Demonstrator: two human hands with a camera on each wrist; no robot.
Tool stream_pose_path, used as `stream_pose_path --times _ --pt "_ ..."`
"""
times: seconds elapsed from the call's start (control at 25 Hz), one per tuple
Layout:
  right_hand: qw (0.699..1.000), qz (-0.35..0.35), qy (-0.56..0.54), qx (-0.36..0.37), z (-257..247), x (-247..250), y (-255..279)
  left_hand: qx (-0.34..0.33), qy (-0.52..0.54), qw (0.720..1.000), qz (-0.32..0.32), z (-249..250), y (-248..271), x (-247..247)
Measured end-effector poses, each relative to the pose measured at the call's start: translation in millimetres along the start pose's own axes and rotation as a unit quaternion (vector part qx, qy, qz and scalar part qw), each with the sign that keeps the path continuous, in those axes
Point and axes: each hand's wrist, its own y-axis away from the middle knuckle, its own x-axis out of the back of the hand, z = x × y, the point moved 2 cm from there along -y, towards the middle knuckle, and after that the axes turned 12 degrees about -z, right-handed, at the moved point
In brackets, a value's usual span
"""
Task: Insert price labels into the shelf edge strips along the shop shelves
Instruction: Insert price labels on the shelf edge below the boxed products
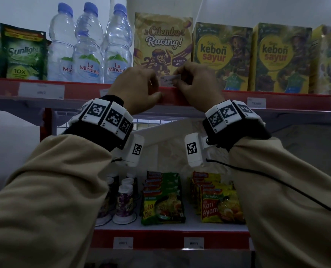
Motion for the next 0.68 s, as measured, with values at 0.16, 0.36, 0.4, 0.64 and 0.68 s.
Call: stream_pose_path --times 0.16,0.36,0.4,0.64,0.68 --pt "0.999 -0.022 0.006 0.024 -5 -6 1 0.001 0.094 0.995 0.02 -5 2 0" --pt "0.996 -0.087 0.03 0.01 -4 3 -1 0.001 0.046 0.999 0.028 -6 1 -10" --pt "0.995 -0.096 0.035 0.006 -5 5 -1 0.002 0.048 0.999 0.024 -6 0 -11" --pt "0.98 -0.17 0.106 -0.005 -8 9 -3 -0.006 0.033 0.999 0.006 -7 2 -9" --pt "0.977 -0.179 0.115 -0.009 -9 9 -4 -0.007 0.041 0.999 0.006 -7 2 -9"
